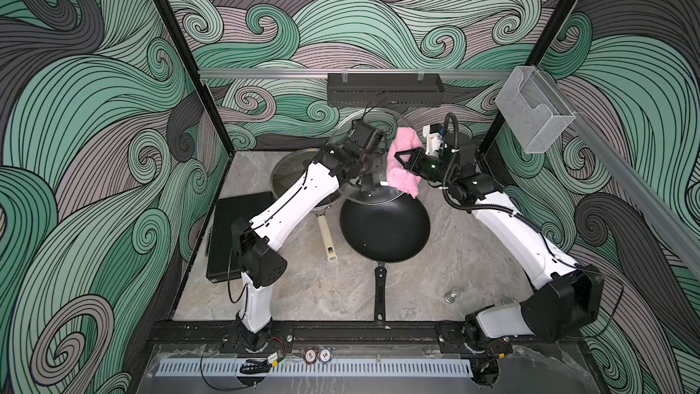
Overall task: Wipe the pot lid with a cloth
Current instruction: Wipe the pot lid.
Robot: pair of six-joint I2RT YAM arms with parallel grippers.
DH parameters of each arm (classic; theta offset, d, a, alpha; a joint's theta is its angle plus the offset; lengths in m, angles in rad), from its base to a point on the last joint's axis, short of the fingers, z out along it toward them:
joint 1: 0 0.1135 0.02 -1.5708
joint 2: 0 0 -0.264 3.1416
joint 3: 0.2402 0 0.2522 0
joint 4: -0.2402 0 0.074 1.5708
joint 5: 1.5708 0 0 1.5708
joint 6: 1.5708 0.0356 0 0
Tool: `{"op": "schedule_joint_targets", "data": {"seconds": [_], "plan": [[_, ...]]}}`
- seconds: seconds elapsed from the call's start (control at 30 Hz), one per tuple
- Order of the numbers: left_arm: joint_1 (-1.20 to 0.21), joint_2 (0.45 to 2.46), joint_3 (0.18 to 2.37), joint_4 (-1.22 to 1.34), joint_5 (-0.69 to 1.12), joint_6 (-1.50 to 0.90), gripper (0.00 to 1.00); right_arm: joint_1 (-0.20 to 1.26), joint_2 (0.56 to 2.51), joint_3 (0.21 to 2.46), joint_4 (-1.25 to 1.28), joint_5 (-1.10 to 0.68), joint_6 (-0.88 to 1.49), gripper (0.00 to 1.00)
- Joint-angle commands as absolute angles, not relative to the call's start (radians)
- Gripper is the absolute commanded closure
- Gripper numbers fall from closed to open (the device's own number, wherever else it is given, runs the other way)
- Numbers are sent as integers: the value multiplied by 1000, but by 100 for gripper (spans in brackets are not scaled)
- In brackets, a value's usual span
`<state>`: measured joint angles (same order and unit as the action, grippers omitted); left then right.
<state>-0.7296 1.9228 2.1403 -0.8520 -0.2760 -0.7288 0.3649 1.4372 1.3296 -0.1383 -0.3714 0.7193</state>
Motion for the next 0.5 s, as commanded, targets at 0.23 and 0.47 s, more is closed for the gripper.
{"op": "schedule_joint_targets", "data": {"seconds": [0.23,0.47], "plan": [[-698,1874,2214,-664,-416,-1184,100,478,1441,1215,22,-373,797,100],[-698,1859,2187,-684,-409,-1127,100,432,1443,1276,-67,-346,703,100]]}}
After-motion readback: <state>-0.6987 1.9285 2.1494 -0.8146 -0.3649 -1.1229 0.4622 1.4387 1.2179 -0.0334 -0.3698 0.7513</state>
